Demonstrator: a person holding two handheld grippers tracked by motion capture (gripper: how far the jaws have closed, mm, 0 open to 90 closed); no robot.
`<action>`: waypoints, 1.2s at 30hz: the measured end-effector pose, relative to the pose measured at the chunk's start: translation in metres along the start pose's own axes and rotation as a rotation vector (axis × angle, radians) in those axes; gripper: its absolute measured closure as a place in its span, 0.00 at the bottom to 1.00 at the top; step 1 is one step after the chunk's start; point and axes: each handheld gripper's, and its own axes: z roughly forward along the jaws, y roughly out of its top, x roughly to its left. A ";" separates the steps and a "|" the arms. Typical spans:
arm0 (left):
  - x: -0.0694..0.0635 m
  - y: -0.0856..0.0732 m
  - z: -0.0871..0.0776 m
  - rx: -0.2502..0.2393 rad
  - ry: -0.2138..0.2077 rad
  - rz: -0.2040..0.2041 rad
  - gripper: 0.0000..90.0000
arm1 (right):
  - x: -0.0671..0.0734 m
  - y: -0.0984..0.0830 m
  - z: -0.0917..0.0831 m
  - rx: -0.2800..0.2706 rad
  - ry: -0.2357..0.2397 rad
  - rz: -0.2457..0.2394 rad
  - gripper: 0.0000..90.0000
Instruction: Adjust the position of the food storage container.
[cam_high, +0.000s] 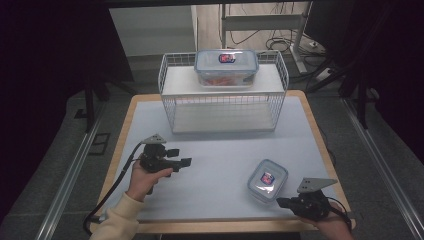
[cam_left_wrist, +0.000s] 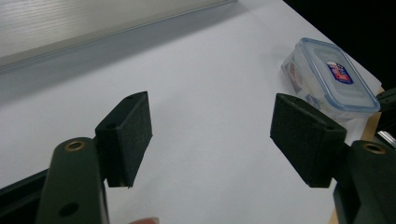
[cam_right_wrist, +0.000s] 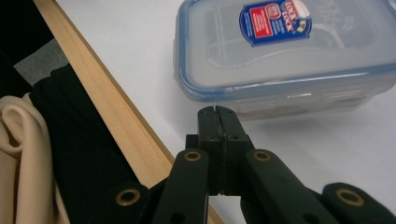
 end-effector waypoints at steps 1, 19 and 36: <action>0.000 0.000 0.000 -0.002 0.002 -0.001 0.33 | 0.000 0.000 0.001 -0.001 0.003 -0.003 0.99; 0.001 0.000 0.000 0.000 0.003 -0.002 0.33 | 0.009 0.025 0.041 -0.034 -0.016 -0.025 0.99; 0.001 0.000 -0.001 -0.003 0.005 0.000 0.33 | 0.004 0.057 0.082 -0.094 -0.109 0.031 0.99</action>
